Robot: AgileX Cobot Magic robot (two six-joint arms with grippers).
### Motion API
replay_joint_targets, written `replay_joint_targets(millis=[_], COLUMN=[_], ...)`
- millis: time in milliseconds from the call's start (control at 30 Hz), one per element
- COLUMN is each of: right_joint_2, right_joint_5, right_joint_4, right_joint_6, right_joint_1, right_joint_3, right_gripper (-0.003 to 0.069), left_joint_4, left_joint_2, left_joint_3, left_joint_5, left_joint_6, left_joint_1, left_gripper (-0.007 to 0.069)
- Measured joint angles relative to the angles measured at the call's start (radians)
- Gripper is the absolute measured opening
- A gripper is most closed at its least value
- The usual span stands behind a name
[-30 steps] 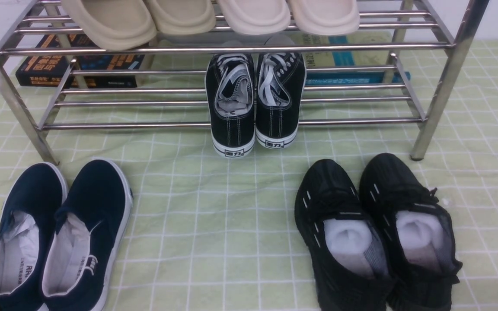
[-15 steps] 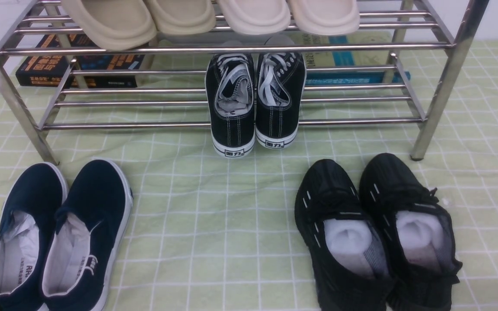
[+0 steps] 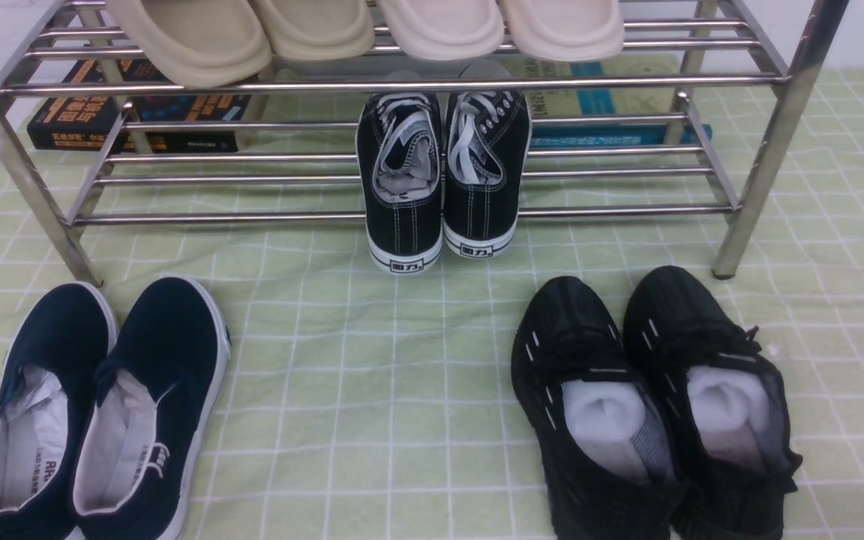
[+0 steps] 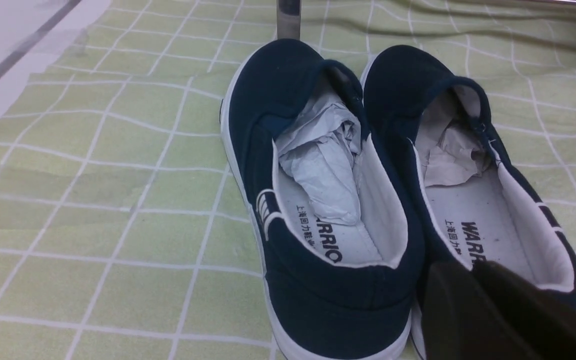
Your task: Take the shoes off the shelf with your hand from the green coffee tablecloth.
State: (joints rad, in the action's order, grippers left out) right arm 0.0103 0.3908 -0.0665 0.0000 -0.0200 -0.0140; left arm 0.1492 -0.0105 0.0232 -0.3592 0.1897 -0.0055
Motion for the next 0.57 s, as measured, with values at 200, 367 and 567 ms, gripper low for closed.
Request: replay_joint_targets(millis=[200,367,567], right_joint_2=[0.000,0.000,0.000], right_joint_5=[0.000,0.000,0.000], right_joint_4=[0.000,0.000,-0.001], right_joint_6=[0.000,0.000,0.000], right_joint_1=[0.000,0.000,0.000], right_joint_3=[0.000,0.000,0.000], right_gripper=[0.0237,0.0237,0.0237], left_joint_4=[0.003,0.003,0.003], left_joint_2=[0.000,0.000,0.000], left_joint_3=[0.000,0.000,0.000], left_joint_5=[0.000,0.000,0.000], left_joint_6=[0.000,0.000,0.000], left_joint_1=[0.000,0.000,0.000], left_gripper=[0.0067,0.0070,0.0074])
